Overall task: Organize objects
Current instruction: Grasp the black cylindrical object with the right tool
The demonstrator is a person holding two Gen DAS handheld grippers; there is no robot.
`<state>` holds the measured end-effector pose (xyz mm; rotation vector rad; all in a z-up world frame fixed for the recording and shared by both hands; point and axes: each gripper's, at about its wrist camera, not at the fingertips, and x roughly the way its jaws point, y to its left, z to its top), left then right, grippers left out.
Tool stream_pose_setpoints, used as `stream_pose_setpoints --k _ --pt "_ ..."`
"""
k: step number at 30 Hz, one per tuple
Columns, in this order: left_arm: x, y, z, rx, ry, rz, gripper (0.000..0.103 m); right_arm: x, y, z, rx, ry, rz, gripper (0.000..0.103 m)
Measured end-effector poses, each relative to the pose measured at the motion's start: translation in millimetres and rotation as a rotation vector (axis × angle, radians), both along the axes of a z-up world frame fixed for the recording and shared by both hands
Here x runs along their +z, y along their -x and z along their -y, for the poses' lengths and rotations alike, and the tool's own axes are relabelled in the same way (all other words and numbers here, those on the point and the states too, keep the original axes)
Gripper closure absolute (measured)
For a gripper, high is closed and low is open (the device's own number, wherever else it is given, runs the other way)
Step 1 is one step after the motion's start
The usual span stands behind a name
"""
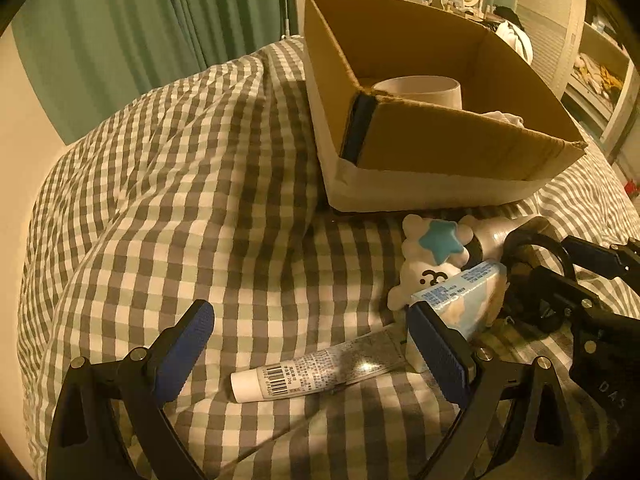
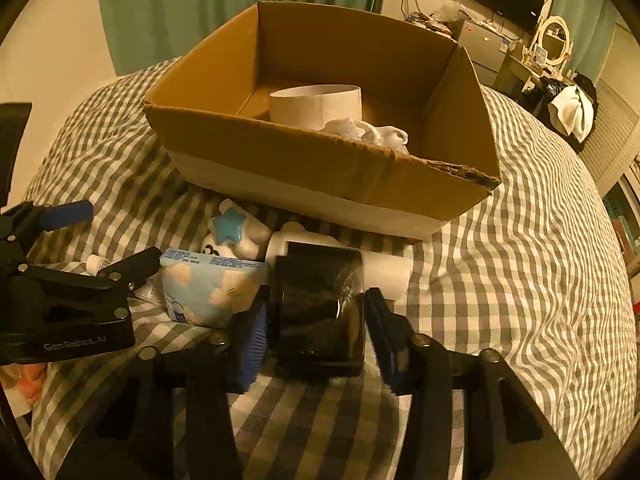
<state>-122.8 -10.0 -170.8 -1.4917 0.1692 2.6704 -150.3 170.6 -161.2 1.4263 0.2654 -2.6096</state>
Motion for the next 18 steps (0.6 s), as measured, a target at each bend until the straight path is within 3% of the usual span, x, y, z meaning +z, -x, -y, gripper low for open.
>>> stream_pose_setpoints --k 6,13,18 --pt "2.4 13.6 -8.5 -0.034 0.014 0.007 0.003 5.5 -2.4 -1.5 -0.010 0.001 -0.035 0.059" --pt "-4.7 39.0 -11.5 -0.045 -0.019 0.048 0.003 9.5 -3.1 -9.3 -0.052 0.015 -0.058 0.059" --pt "2.8 36.7 -8.7 -0.076 -0.064 0.031 0.003 9.3 0.0 -20.0 -0.081 0.060 -0.046 0.059"
